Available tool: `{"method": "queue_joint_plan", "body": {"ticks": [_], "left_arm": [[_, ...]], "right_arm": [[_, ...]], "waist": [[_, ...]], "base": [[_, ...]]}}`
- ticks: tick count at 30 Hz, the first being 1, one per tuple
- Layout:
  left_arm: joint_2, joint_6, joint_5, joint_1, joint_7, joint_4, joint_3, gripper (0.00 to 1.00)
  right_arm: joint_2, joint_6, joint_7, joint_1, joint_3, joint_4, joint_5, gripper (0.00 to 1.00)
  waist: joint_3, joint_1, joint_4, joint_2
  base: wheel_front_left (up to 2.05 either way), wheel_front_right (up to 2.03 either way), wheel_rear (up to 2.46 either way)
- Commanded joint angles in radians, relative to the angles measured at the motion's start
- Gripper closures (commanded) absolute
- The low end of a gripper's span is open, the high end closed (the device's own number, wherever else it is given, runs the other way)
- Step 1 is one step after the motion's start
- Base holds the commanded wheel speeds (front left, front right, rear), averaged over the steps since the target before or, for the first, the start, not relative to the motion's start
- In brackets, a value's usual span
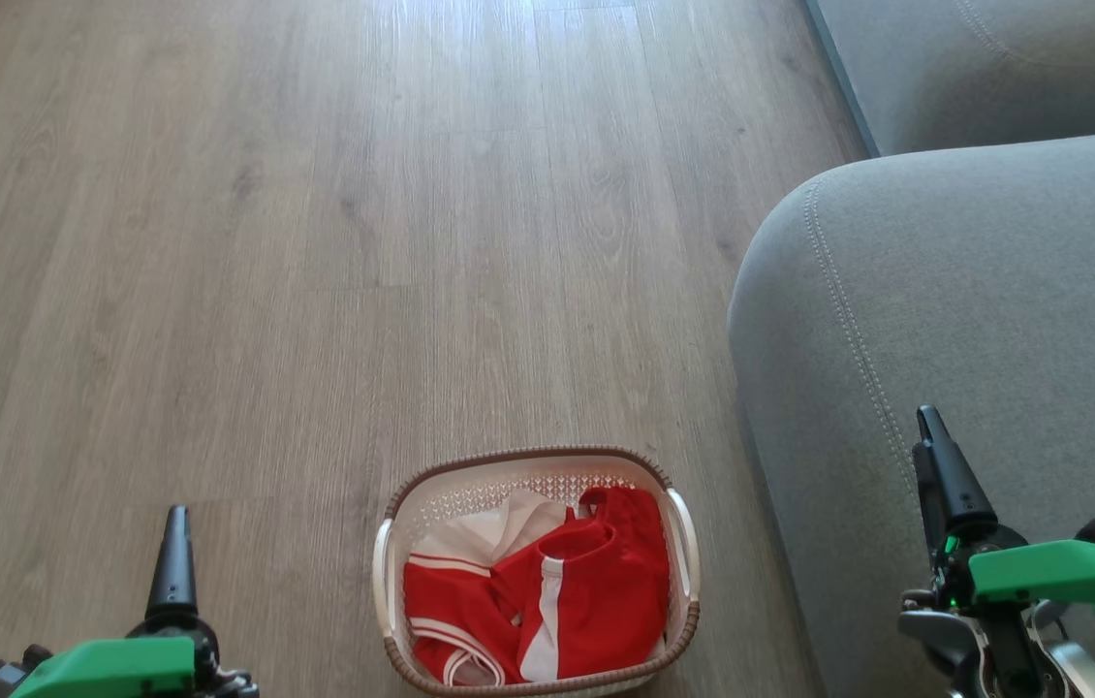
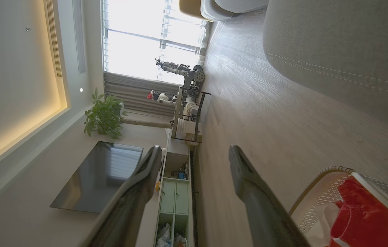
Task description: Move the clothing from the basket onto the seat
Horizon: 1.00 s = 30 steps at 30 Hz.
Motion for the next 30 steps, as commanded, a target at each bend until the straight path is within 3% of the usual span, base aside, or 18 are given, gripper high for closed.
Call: {"method": "queue_joint_plan", "body": {"ticks": [1, 30], "left_arm": [[0.009, 0.004, 0.024, -0.012, -0.010, -0.042, 0.003, 0.00], [0.019, 0.033, 0.532, 0.010, -0.096, -0.076, -0.082, 0.00]], "right_arm": [[-0.008, 0.000, -0.008, -0.023, -0.018, -0.041, -0.035, 0.00], [0.059, 0.000, -0.015, 0.010, -0.090, -0.084, -0.528, 0.00]], "waist": [[0.000, 0.0000, 0.000, 0.0000], [-0.011, 0.0000, 0.006, 0.0000]], "base": [[0.00, 0.00, 0.00], [0.00, 0.00, 0.00]]}}
